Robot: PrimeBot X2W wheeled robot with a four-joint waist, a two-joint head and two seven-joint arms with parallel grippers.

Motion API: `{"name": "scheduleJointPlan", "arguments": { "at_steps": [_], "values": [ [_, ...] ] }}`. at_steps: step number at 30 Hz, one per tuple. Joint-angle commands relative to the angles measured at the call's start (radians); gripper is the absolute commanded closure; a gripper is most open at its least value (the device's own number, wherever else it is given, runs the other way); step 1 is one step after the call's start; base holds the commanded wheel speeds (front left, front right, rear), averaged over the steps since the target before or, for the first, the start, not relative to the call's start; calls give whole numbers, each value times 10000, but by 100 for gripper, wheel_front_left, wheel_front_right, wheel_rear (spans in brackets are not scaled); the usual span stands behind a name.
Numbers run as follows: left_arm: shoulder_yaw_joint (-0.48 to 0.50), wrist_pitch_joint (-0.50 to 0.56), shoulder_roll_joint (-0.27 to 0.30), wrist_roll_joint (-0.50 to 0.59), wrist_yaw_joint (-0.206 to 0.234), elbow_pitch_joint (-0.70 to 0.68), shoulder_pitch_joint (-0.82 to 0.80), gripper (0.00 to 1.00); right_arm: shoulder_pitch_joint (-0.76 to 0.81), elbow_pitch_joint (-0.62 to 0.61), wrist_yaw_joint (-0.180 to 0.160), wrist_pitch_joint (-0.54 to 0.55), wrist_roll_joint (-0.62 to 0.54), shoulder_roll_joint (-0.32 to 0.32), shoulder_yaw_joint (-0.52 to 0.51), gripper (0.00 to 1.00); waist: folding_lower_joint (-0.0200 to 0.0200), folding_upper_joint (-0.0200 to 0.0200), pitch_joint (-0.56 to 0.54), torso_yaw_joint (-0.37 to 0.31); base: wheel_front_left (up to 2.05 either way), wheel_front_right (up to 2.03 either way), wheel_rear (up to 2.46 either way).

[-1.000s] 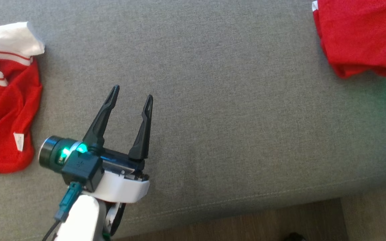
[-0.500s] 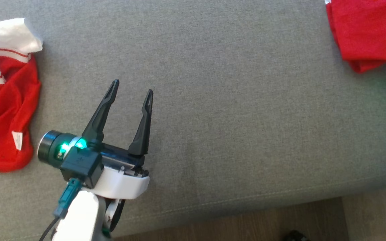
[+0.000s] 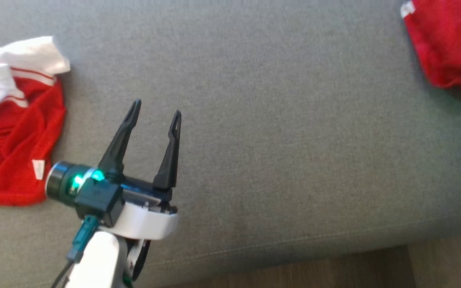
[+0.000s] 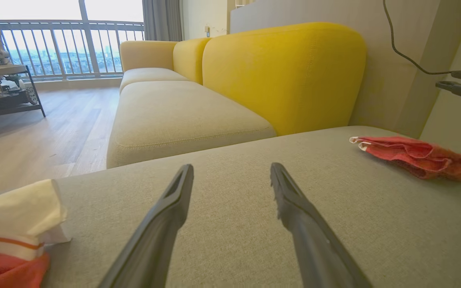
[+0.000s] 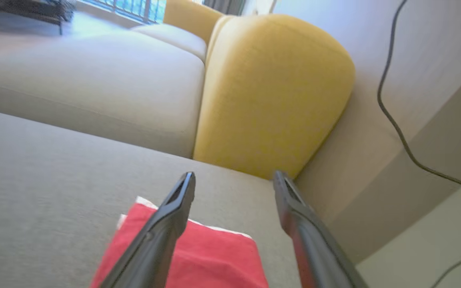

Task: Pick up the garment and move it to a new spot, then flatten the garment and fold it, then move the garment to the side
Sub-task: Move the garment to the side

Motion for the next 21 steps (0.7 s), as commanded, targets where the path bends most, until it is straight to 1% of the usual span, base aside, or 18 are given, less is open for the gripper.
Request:
{"name": "scheduleJointPlan", "arguments": {
  "at_steps": [1,3,4,10,13,17,21],
  "values": [
    [356,-53,14,-75,147,-216,192,0,570,-591,-4,-241,-141,467,87,0,1,0,-471,108,0,0,0],
    [409,-53,-22,-165,245,-110,326,0,943,-872,-4,-410,-207,948,136,0,1,0,-778,203,0,0,0],
    [409,-53,-22,-165,245,-110,326,0,943,-872,-4,-410,-207,948,136,0,1,0,-778,203,0,0,0],
    [684,-53,-132,-624,628,282,876,0,2442,-1719,-4,-719,-44,2454,479,0,1,0,-1841,581,0,0,0],
    [834,-53,-166,-858,809,461,1129,0,3191,-2142,-4,-788,127,3042,621,0,1,0,-2223,763,0,0,0],
    [961,-53,-189,-1009,914,459,1280,0,4144,-2864,-4,-829,167,3507,822,0,1,0,-2588,982,0,0,0],
    [1026,-53,-203,-1095,944,302,1509,0,5171,-3867,-4,-835,330,3729,666,0,1,0,-2944,1164,0,0,0]
  ]
}}
